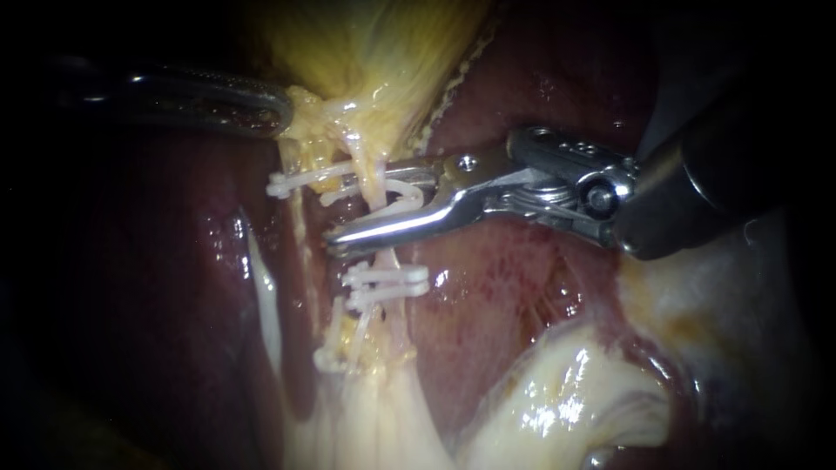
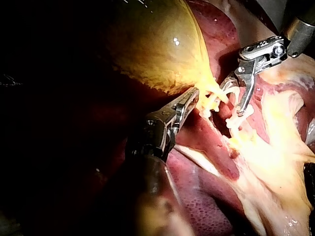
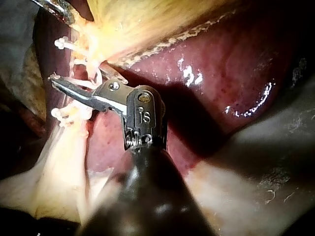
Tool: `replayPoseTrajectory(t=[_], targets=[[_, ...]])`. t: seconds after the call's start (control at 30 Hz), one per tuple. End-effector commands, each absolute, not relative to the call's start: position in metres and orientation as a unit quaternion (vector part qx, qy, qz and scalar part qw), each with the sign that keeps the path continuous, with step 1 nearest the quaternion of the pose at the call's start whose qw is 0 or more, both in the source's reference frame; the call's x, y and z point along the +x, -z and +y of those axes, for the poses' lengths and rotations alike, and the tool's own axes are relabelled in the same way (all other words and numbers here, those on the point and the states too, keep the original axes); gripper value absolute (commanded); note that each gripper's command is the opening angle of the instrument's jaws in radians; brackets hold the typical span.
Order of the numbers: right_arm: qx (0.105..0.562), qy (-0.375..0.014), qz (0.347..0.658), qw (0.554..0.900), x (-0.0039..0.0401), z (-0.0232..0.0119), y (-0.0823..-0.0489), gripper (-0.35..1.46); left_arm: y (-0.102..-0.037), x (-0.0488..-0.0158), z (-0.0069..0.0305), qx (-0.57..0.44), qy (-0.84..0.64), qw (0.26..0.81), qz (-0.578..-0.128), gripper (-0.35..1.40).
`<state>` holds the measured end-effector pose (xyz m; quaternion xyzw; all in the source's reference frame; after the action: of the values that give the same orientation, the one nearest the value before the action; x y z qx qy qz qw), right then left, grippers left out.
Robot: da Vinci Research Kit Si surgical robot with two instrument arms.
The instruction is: Clipping third clip right tube
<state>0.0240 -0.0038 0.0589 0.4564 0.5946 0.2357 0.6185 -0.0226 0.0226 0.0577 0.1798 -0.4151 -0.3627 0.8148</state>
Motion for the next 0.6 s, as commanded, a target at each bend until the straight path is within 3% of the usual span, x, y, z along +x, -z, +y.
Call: replayPoseTrajectory(t=[0.03,0.43,0.6], targets=[[0.461,-0.234,0.595,0.616,0.0239,-0.0038,-0.0587,0.47,-0.0577,-0.0226,0.0226,0.180,0.362,0.815,-0.415,-0.35],[0.487,-0.230,0.599,0.592,0.0242,-0.0042,-0.0582,0.38,-0.0577,-0.0226,0.0226,0.181,0.365,0.814,-0.415,-0.35],[0.492,-0.236,0.595,0.590,0.0244,-0.0041,-0.0582,0.20,-0.0577,-0.0226,0.0226,0.181,0.365,0.814,-0.415,-0.35]])
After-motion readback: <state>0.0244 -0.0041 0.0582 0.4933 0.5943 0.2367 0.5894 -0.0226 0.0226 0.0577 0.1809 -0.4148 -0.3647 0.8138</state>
